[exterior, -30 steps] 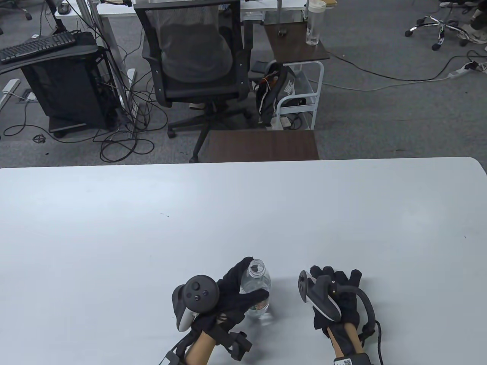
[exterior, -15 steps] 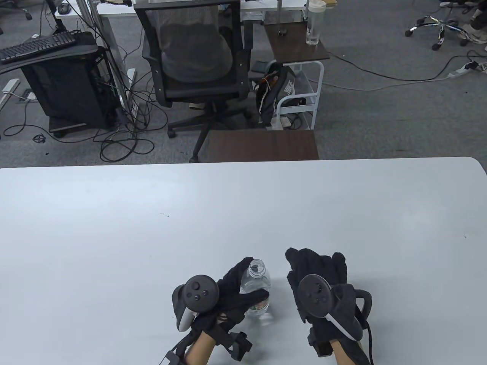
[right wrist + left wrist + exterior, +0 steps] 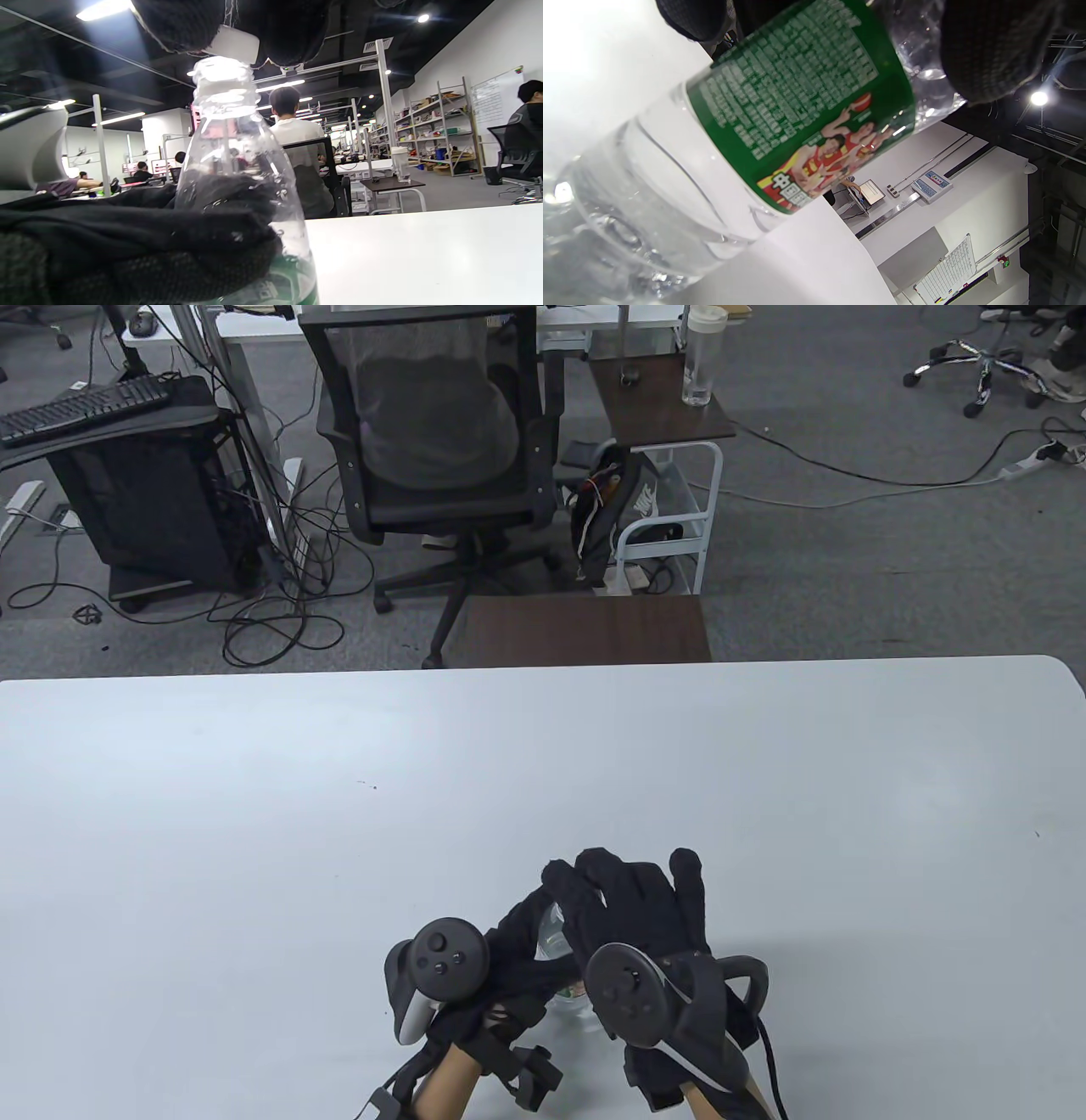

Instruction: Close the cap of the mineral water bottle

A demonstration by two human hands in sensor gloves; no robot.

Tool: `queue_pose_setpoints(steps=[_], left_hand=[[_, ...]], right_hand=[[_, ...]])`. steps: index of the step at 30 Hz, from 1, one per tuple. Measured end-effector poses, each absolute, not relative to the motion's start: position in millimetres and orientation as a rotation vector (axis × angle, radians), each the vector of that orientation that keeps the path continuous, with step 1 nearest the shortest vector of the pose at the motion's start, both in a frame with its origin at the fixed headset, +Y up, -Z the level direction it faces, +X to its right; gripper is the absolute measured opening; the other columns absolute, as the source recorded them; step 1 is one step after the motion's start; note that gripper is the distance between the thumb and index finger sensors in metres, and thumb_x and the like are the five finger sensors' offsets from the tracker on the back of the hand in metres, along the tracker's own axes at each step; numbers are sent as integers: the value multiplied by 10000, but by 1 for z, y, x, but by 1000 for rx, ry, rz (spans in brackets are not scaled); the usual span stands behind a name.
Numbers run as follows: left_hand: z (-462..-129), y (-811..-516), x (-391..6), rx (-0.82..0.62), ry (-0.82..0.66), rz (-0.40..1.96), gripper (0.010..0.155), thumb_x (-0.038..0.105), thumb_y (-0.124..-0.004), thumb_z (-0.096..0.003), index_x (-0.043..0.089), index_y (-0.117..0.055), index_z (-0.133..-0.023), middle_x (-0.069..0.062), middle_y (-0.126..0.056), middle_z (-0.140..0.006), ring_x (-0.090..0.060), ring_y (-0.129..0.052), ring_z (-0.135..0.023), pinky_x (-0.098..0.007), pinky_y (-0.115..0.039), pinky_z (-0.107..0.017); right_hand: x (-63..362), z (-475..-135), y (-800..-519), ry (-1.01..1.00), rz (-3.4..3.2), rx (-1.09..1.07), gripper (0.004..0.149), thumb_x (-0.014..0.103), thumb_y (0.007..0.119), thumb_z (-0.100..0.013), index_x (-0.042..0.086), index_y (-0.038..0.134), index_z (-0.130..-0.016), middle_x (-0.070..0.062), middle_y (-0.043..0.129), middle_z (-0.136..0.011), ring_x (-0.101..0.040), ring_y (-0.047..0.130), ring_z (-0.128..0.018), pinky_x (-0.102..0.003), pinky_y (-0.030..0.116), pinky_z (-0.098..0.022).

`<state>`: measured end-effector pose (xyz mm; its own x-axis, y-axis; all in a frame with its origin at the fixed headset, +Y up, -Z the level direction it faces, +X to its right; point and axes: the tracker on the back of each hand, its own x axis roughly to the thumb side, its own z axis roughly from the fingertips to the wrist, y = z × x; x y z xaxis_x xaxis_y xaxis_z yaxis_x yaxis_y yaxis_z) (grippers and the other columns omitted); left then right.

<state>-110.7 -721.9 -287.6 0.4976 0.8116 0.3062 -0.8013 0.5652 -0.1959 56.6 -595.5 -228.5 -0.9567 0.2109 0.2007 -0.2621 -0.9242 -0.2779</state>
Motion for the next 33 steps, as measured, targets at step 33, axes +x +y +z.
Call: queue_pose_setpoints(steps=[33], left_hand=[[-287,-722,-112,-35,-383,974,814,544,-903,-484,235,-510,-1127,-144,-677,-1082,-440,-781,-972,-628,-598,-691]], right_hand=[[83,-250,-626,-341,2459,404,540,492,673,-537,433,581,-1066,96,674,-1161,-164,754,-1070,-624,452,-845]])
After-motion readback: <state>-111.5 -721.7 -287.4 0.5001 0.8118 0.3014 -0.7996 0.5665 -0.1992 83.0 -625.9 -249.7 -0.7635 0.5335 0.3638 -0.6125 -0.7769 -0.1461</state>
